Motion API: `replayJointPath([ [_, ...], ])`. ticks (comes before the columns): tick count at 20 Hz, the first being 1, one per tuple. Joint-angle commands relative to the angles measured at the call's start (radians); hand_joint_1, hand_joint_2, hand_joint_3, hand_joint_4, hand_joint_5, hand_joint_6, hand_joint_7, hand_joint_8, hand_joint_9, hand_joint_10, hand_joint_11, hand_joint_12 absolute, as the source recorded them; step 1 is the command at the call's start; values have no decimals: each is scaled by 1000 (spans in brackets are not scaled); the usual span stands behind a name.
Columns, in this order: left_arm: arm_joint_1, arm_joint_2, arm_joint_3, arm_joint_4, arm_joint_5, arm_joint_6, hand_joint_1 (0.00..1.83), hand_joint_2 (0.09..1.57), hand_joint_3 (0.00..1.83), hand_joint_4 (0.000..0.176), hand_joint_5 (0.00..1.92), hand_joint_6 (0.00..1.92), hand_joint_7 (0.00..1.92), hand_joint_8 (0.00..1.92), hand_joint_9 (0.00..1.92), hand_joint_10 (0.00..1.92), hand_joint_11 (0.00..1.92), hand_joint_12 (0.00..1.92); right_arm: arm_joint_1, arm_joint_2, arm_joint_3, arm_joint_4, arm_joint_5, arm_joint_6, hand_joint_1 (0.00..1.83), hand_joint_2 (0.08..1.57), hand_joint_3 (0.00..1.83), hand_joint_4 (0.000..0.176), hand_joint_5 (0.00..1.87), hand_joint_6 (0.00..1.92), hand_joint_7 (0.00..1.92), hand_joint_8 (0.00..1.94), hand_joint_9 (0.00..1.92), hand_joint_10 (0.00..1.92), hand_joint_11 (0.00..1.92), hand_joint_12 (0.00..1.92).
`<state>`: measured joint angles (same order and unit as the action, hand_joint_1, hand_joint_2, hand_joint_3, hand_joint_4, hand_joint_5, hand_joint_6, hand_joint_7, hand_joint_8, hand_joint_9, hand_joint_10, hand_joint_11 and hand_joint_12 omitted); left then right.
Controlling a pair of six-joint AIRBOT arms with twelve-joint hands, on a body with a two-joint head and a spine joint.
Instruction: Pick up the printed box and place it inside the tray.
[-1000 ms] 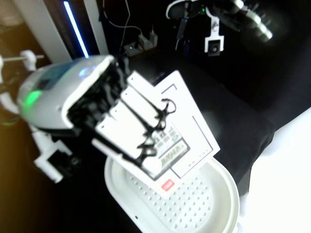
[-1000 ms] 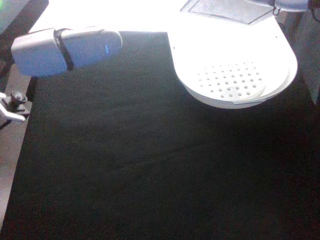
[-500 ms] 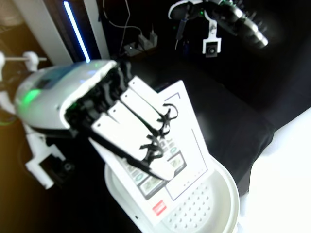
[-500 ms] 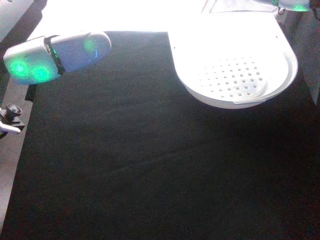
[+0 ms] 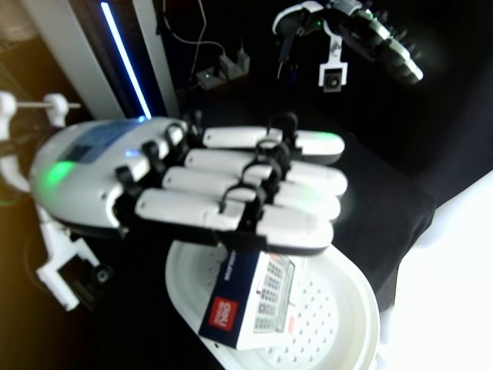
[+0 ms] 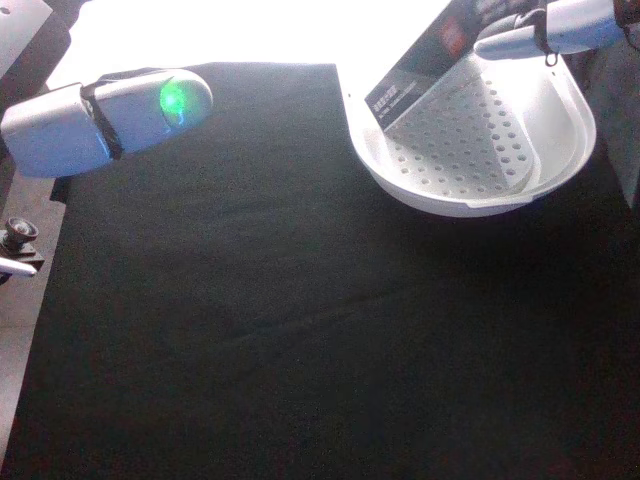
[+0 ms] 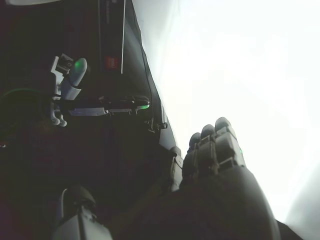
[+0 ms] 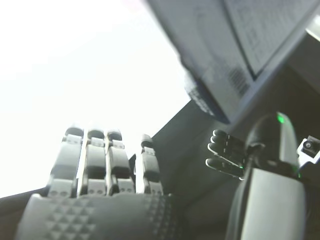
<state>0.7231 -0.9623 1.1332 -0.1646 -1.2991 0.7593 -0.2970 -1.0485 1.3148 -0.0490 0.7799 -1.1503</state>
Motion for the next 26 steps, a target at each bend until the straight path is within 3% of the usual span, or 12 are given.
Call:
replayJointPath([
  [1,-3,1,-1,-7,-122,-7,254,827,0,176,0,0,0,0,0,0,0,0,16,7,-1,16,122,-5,650,698,0,176,0,0,0,0,0,0,0,0],
  [8,3,-7,1,-9,-122,-7,236,821,0,176,0,0,0,0,0,0,0,0,16,7,-24,13,122,-4,636,652,0,176,0,0,0,0,0,0,0,0],
  [14,4,-7,4,-12,-122,-7,263,802,0,176,0,0,0,0,0,0,0,0,16,7,-41,10,123,0,602,698,2,176,0,0,0,0,0,0,0,0],
  [16,5,-7,3,-15,-128,-6,258,798,0,176,0,0,0,0,0,0,0,0,16,14,-41,2,128,27,743,659,0,176,0,0,0,0,0,0,0,0],
  [22,6,2,-2,-20,-157,-6,294,802,0,176,0,0,0,0,0,0,0,0,16,44,-40,-33,178,149,695,602,0,176,0,0,0,0,0,0,0,0],
  [26,26,16,-18,-45,-203,10,302,808,1,176,0,0,0,0,0,0,0,0,11,63,-58,-57,231,204,724,670,2,176,0,0,0,0,0,0,0,0],
])
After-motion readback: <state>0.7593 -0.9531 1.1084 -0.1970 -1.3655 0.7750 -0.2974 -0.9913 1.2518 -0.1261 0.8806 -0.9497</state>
